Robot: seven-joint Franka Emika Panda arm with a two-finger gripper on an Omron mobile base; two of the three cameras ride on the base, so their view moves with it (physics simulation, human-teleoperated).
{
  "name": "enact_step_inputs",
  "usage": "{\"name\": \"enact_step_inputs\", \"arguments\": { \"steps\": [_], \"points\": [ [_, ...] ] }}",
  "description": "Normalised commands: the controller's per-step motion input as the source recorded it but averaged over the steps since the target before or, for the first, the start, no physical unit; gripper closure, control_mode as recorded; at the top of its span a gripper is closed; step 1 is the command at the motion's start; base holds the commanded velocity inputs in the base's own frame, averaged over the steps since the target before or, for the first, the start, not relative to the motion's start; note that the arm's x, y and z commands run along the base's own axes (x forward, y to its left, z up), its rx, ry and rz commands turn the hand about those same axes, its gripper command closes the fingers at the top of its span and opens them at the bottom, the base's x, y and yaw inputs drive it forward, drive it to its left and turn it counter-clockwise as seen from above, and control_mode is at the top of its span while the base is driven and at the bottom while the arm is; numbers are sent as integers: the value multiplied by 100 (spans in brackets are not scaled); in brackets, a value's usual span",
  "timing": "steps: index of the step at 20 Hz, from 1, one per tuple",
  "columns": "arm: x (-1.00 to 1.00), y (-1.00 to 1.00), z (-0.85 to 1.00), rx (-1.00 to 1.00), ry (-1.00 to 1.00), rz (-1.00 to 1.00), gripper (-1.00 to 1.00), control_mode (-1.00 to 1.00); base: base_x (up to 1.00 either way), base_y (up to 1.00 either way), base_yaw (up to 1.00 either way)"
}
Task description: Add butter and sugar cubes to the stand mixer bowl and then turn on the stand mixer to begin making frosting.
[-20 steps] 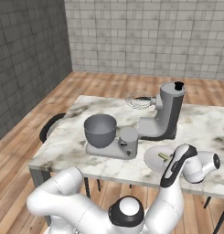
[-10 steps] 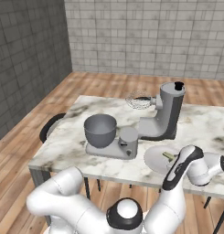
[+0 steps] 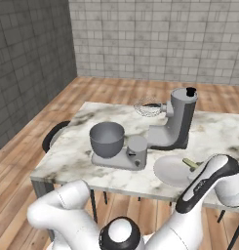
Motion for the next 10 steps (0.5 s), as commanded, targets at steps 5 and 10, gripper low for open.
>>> {"name": "enact_step_inputs", "arguments": {
  "steps": [5,10],
  "points": [
    [-88,11,80,0,5,-5,100,-100,0,0,0],
    [-65,73,86,-1,10,-2,100,-100,0,0,0]
  ]
}}
